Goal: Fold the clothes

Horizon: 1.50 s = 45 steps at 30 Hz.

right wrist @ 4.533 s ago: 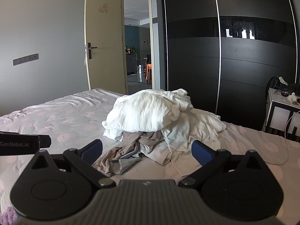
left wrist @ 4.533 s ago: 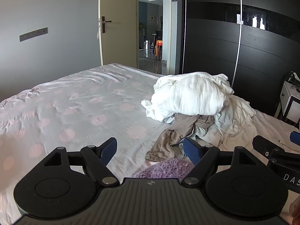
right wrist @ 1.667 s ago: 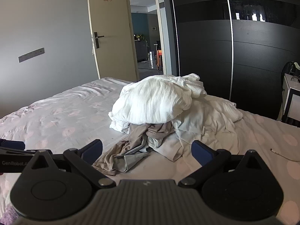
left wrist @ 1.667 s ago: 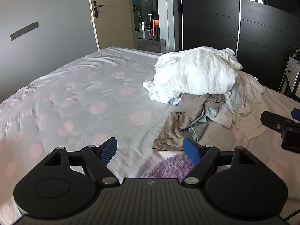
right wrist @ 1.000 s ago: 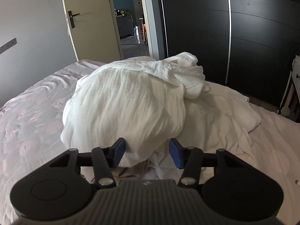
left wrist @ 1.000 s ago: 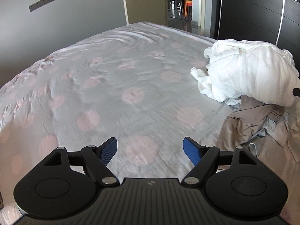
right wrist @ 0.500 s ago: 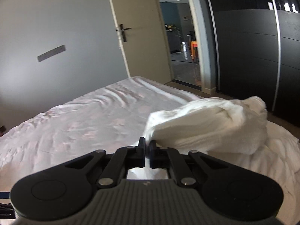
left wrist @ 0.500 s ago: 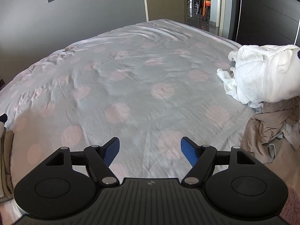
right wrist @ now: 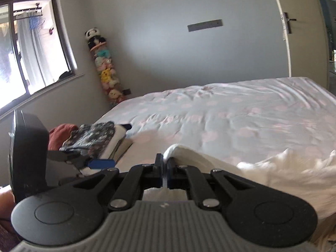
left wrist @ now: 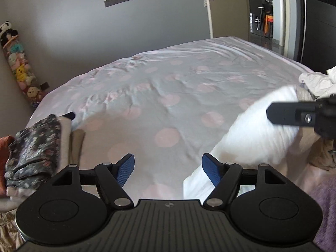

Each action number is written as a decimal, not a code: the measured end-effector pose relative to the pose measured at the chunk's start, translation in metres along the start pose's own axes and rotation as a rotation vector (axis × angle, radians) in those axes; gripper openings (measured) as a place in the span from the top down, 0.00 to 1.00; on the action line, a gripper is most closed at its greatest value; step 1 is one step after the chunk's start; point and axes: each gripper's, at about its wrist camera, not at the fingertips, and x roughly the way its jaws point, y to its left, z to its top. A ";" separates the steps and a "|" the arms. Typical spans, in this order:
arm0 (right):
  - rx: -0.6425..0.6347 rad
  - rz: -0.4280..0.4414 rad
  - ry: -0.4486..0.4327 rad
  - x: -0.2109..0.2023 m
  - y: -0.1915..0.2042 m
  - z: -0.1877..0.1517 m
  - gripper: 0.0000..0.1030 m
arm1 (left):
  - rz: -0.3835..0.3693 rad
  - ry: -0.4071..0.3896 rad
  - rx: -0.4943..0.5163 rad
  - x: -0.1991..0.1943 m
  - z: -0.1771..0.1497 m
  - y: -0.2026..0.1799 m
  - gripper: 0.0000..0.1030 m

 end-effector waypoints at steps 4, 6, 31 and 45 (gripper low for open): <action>0.051 0.043 0.121 0.027 0.026 -0.039 0.92 | 0.047 0.048 -0.043 -0.004 -0.029 0.037 0.31; 0.064 0.031 0.144 0.025 0.028 -0.054 0.86 | 0.162 0.084 -0.176 -0.007 -0.042 0.048 0.31; 0.283 -0.535 0.411 0.112 -0.127 -0.091 0.33 | -0.083 0.289 -0.403 0.128 -0.087 0.038 0.35; 0.092 -0.473 0.387 0.123 -0.074 -0.085 0.95 | -0.169 0.212 -0.362 0.120 -0.100 0.028 0.86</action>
